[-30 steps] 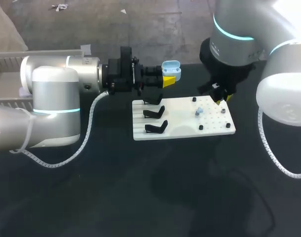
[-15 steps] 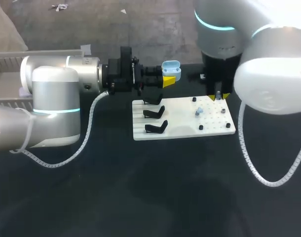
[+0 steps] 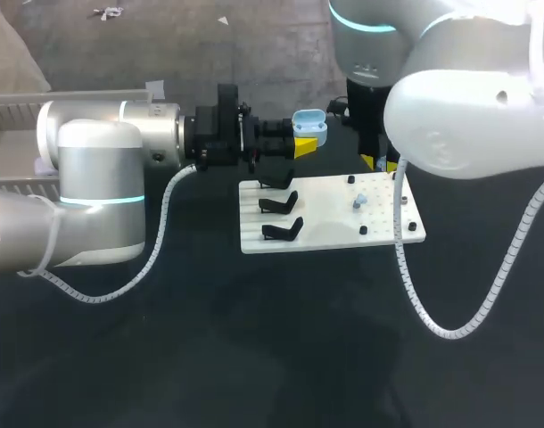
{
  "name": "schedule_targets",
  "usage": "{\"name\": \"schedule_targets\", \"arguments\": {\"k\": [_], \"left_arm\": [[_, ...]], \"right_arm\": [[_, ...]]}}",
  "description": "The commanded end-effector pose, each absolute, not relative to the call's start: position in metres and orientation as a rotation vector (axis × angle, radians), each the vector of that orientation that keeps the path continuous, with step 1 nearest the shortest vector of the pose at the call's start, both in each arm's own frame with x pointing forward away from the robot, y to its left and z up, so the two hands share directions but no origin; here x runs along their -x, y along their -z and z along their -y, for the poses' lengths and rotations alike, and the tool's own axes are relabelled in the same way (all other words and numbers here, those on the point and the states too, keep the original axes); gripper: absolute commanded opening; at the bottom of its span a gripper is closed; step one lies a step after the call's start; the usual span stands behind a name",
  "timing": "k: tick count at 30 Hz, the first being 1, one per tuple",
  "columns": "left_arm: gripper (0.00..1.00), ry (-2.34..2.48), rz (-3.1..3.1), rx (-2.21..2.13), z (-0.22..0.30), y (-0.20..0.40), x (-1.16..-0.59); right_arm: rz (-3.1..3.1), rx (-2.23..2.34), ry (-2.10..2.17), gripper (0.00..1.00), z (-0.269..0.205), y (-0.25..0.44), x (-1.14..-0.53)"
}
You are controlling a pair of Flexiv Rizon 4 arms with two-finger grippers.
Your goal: Pick up each earbud case from the left stands, insert the matching earbuds, close the lid, and place the case in the box.
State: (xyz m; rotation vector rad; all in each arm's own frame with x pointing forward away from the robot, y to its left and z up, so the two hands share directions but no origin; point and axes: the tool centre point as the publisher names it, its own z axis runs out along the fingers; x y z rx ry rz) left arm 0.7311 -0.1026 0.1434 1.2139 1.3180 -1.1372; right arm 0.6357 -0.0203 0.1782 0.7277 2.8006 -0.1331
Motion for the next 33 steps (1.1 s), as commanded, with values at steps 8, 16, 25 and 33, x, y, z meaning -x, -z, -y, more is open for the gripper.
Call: {"name": "schedule_targets", "arguments": {"k": [8, 16, 25, 33], "left_arm": [[0.0, 1.134, -1.314, -1.21, 0.103, -0.142, -0.731], [0.0, 1.134, -1.314, -1.21, 0.103, -0.142, -0.731], [0.0, 1.134, -1.314, -1.21, 0.103, -0.142, -0.731], [0.0, 1.134, -1.314, -1.21, 0.103, -0.142, -0.731]], "right_arm": [[-2.779, -0.756, 0.127, 0.0, 0.02, -0.177, -0.632], [-2.824, -0.644, 0.159, 0.0, -0.004, -0.187, -0.659], [-2.856, -0.51, 0.204, 0.0, -0.024, -0.207, -0.685], [-2.854, -0.447, 0.234, 0.0, -0.039, -0.214, -0.701]]}}
